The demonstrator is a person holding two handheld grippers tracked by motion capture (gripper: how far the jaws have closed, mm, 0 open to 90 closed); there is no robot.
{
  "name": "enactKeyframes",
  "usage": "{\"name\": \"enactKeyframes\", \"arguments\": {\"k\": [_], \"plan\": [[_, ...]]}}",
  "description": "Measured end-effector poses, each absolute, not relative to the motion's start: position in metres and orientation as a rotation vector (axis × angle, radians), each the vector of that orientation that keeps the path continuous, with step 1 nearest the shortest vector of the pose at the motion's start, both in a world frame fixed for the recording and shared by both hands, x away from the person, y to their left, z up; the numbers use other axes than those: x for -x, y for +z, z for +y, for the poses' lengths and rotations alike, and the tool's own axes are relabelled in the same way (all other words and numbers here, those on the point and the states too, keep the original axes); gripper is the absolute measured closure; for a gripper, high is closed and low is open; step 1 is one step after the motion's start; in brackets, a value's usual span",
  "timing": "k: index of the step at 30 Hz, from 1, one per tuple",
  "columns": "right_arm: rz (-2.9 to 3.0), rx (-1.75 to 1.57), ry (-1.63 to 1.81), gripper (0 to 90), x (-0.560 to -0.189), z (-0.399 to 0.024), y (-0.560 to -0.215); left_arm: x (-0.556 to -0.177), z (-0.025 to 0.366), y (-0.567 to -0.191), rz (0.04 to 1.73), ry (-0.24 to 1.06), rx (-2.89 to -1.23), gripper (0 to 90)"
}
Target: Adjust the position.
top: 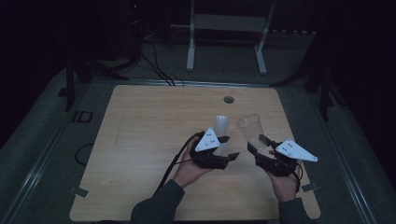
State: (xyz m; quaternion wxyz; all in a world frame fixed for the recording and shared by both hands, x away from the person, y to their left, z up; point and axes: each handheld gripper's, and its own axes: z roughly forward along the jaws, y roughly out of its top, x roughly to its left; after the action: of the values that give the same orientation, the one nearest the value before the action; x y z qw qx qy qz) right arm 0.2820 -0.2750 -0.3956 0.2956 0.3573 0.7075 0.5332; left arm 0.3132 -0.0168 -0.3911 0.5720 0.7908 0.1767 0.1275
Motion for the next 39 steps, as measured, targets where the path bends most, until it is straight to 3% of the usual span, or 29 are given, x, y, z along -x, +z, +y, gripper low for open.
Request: {"name": "enactKeyframes", "arguments": {"k": [7,20,39], "plan": [[1.869,-0.952,1.429,42.5,-0.279,-0.274,-0.397,-0.318,-0.021,-0.388,0.470,0.264,-1.818,27.2],[1.857,-0.943,1.444,42.5,-0.275,-0.275,-0.398,-0.324,-0.024,-0.383,0.504,0.199,-1.789,19.5],[1.852,-0.906,1.476,42.6,-0.267,-0.268,-0.398,-0.326,-0.029,-0.374,0.507,0.159,-1.747,18.3]]}}
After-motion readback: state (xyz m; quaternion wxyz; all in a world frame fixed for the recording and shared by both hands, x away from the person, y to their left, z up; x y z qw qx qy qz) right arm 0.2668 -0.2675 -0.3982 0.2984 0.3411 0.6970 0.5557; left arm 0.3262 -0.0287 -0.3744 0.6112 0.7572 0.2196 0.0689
